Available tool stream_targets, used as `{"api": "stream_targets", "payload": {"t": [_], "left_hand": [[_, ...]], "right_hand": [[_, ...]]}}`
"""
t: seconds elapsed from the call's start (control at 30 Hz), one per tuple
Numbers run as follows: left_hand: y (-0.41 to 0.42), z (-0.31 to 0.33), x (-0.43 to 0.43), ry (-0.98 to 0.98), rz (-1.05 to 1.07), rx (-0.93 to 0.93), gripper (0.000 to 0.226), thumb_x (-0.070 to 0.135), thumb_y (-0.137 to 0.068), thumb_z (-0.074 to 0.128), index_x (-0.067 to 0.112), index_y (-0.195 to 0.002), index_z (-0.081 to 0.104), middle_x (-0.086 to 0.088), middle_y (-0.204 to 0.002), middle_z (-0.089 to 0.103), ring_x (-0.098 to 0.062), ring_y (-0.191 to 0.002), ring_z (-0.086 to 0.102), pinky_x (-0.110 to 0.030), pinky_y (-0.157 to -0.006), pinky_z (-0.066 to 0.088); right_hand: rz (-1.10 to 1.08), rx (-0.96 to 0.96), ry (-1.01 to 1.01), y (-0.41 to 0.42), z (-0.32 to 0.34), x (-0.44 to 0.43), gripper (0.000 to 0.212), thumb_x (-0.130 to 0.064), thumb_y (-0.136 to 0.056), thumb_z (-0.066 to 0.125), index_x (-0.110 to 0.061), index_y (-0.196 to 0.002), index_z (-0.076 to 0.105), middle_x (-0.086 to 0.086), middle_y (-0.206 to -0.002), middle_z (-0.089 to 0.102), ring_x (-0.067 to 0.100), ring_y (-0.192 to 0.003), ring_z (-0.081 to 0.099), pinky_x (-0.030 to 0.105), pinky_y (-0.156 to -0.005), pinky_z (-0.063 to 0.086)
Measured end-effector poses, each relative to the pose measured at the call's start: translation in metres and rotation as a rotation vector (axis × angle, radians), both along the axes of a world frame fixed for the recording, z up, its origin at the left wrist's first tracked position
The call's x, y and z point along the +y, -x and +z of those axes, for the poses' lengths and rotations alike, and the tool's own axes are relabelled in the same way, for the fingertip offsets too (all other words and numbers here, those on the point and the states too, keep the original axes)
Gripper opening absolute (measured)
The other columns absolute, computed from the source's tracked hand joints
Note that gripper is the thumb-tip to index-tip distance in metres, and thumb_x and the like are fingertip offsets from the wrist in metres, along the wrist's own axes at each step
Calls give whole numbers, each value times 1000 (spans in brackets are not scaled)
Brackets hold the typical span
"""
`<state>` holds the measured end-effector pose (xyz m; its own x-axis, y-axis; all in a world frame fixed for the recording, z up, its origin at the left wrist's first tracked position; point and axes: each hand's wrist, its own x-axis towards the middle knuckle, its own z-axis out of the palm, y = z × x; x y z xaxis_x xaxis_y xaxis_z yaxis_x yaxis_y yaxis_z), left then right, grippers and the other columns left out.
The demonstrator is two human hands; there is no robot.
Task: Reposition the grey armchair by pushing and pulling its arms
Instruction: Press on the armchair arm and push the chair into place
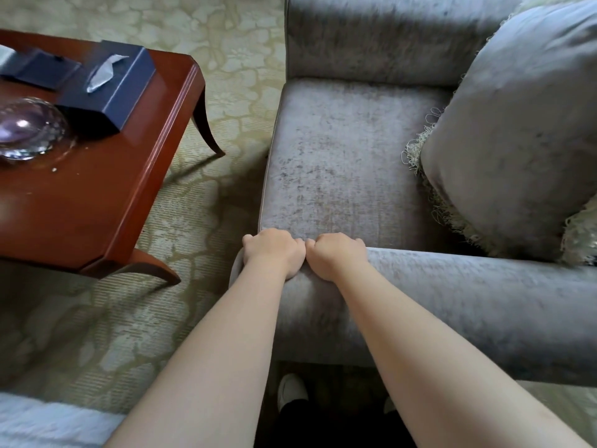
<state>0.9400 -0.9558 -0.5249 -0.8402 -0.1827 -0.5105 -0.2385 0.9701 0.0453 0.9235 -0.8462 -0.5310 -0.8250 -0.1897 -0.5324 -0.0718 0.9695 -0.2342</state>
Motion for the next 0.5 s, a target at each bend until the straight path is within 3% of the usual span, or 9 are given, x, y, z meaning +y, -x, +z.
{"api": "stream_targets", "payload": {"t": [0.27,0.5], "left_hand": [[-23,3,6,7,-26,-13,48,36,-94,22,16,-106,65,-6,-113,62,-26,-105,53,-42,-85,32],[-18,-3,5,50,40,78,41,41,-92,28,18,-96,61,-2,-110,60,-24,-104,52,-42,-82,34]], "right_hand": [[40,-23,-45,-19,3,5,51,-37,-93,21,-14,-99,65,11,-109,64,27,-101,55,40,-90,30],[-47,202,3,-21,-2,3,41,-37,-89,29,-13,-87,63,6,-98,65,25,-95,55,40,-84,33]]}}
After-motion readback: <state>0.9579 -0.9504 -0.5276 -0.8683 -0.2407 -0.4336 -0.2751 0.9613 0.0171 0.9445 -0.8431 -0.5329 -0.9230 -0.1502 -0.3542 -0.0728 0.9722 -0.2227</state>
